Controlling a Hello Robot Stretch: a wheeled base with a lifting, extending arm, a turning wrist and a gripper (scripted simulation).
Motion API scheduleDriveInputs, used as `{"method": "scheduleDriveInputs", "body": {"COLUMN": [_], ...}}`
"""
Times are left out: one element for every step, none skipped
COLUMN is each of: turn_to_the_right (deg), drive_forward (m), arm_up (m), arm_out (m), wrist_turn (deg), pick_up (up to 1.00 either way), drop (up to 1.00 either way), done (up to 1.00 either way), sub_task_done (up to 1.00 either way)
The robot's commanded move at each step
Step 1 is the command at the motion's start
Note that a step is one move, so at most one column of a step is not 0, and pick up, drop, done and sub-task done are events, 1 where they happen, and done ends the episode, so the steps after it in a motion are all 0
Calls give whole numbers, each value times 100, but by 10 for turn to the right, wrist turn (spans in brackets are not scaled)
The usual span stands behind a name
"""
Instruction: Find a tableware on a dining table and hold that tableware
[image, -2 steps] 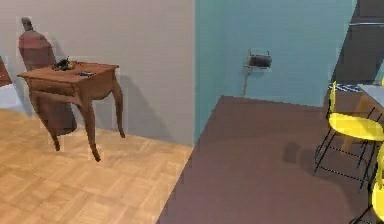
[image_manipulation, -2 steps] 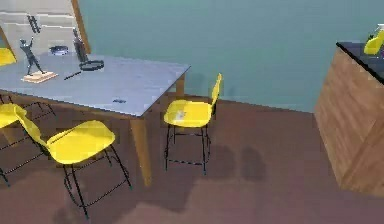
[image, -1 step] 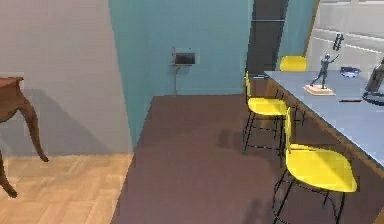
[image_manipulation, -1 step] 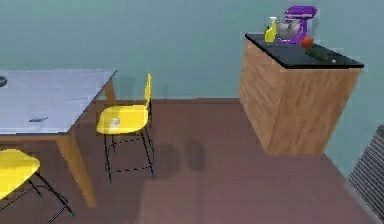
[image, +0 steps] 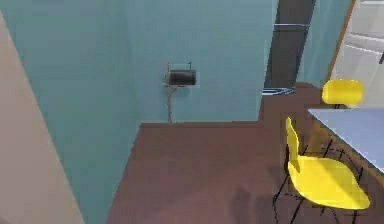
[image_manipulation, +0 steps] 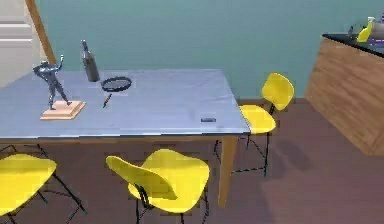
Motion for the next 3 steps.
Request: {"method": "scheduleDriveInputs", "body": {"turn_to_the_right": [0, 90, 0], "drive_forward": [100, 0, 35], "arm_up": [0, 0, 0], "arm_out": [0, 0, 0], "wrist_turn": [0, 0, 0], "pick_up": [0, 0, 0], "drop": [0, 0, 0], "done": [0, 0, 0], "sub_task_done": [0, 0, 0]}}
